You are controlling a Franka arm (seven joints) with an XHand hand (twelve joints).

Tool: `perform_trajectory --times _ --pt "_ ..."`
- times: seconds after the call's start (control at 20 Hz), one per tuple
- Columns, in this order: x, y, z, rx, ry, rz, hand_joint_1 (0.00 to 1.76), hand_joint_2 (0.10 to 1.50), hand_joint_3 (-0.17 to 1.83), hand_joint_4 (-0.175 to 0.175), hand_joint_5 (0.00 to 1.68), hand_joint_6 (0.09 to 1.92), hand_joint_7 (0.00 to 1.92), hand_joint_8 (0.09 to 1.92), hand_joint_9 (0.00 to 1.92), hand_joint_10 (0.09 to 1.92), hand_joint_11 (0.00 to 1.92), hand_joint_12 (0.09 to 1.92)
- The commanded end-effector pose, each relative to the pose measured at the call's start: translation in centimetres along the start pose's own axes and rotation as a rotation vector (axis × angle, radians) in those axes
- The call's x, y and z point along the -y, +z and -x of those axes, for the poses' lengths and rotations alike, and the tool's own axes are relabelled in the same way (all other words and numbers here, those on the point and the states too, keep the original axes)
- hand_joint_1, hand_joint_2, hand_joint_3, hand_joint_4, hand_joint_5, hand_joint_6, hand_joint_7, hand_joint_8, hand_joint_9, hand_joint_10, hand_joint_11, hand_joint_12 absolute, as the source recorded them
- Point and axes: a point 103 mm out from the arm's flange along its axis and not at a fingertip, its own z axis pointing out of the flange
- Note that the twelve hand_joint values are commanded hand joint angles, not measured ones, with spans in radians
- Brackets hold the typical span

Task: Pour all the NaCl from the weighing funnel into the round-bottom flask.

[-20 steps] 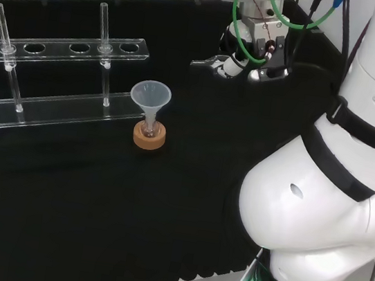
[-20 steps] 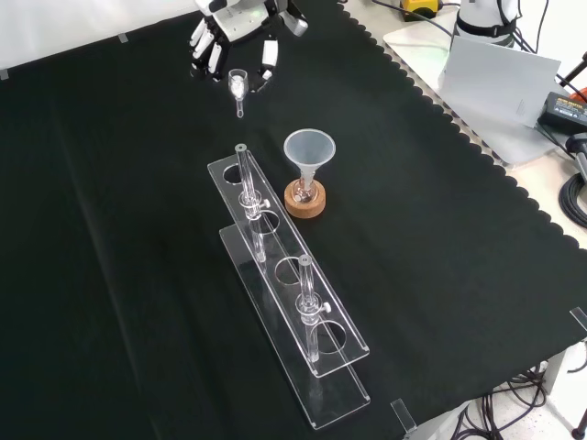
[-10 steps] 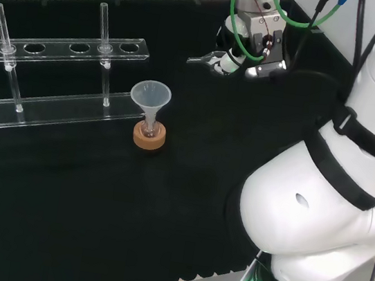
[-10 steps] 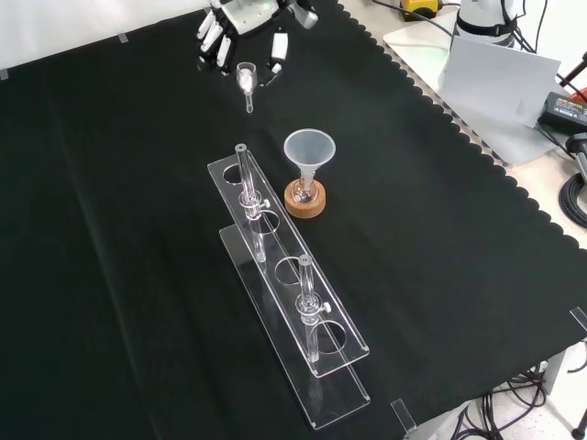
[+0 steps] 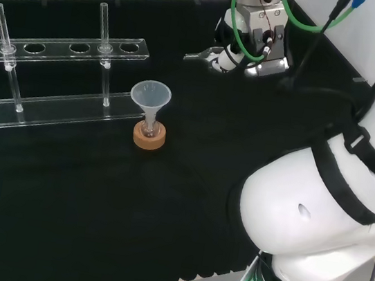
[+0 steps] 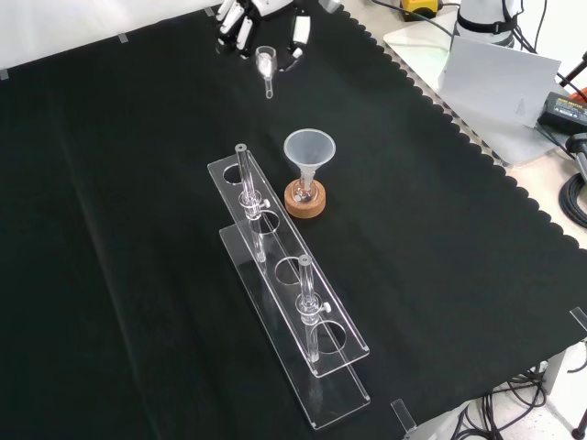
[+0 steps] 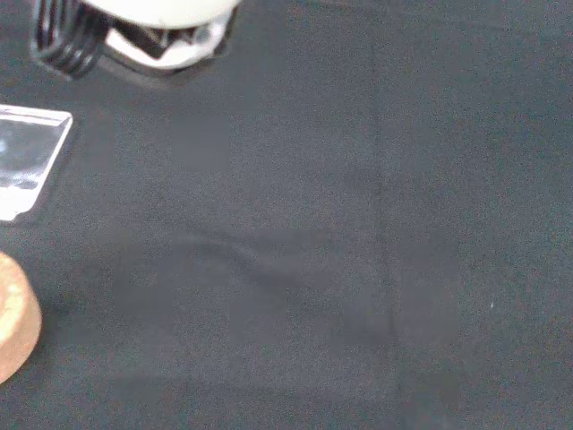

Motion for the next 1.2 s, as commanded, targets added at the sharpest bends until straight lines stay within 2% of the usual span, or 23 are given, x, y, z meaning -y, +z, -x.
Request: perform_trajectory --times 0.05,0.25,0.45,0.75,1.2 --pt "1.6 0.2 -1.0 -0.038 0.011 -0.011 1.12 0.65 0.71 0.175 1.22 0.78 0.48 0.66 0.77 0.5 0.57 1.25" --pt "2.0 -0.2 -1.6 -0.077 0.01 0.009 1.12 0.65 0.71 0.175 1.22 0.78 0.48 0.66 0.77 0.5 0.57 1.25" --pt "2.3 -0.2 -2.3 -0.087 -0.002 0.004 1.12 0.65 0.71 0.175 1.23 0.78 0.48 0.66 0.77 0.5 0.57 1.25" --pt "2.6 0.4 -3.7 -0.02 -0.03 -0.029 1.12 0.64 0.71 0.175 1.23 0.78 0.48 0.66 0.77 0.5 0.57 1.25" --pt "2.6 2.2 -5.5 -0.019 -0.064 -0.061 1.12 0.64 0.72 0.175 1.23 0.77 0.48 0.66 0.77 0.49 0.56 1.25"
